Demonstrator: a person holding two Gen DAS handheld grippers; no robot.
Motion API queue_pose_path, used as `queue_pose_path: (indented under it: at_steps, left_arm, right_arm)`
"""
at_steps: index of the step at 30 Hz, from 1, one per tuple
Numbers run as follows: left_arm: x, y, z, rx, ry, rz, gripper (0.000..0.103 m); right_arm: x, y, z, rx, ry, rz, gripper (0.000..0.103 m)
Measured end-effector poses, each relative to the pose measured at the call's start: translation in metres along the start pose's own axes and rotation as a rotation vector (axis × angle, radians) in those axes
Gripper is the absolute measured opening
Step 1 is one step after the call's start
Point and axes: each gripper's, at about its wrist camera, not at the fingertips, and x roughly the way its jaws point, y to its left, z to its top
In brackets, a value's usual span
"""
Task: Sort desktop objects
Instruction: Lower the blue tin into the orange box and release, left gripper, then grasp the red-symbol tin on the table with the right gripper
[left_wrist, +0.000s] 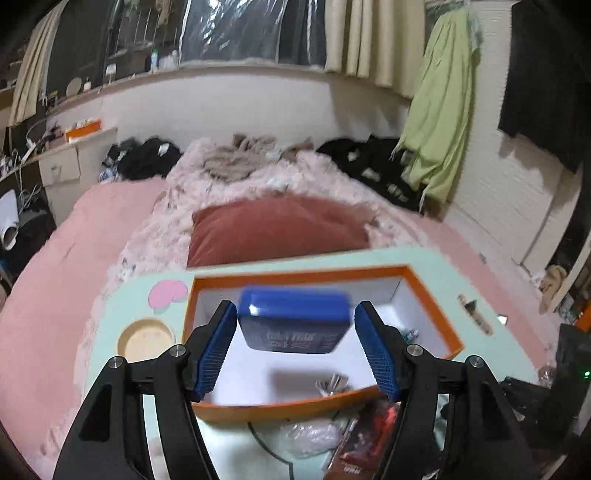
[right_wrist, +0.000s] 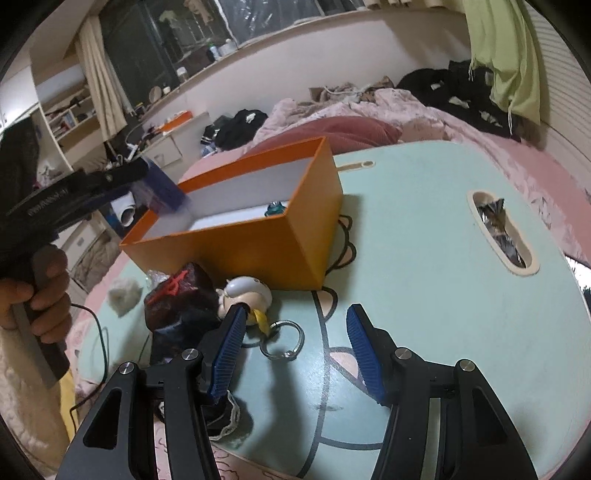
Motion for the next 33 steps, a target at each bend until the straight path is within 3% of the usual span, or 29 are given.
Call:
queue_pose_path:
  at_steps: [3,8,14,17,18,20,33]
  left_arm:
    - [-0.012,0.012,-0.018,-0.062,-0.002,-0.041,0.073]
    - [-0.039,0.018,-0.051,-0.06,0.006,-0.009,0.079]
    - [-0.043,0.01,-0.103,0.039,0.116,0.055,0.079]
    - [-0.02,0.014,-0.125,0.018,0.213,0.076,0.08]
    - [-0.017,0.012,-0.128,0.038,0.19,0.117,0.093]
    - [-0.013,0.013,-0.13,0.025,0.191,0.112,0.102]
    - [-0.015,0.014,-0.133,0.023,0.187,0.113,0.103]
  right_arm:
    - [0.003,0.001,-0.001,-0.003,0.014,-0.008,0.057]
    - [0.005,0.014,-0.004,-0.071,0.025,-0.074,0.058]
    - [0.006,0.02,-0.01,-0.127,0.034,-0.134,0.059]
    - [0.008,0.022,-0.012,-0.157,0.04,-0.162,0.059]
    - [0.008,0.024,-0.013,-0.166,0.039,-0.17,0.06]
    - [0.009,0.026,-0.012,-0.177,0.043,-0.18,0.061]
    - [0.007,0.022,-0.012,-0.173,0.038,-0.158,0.064]
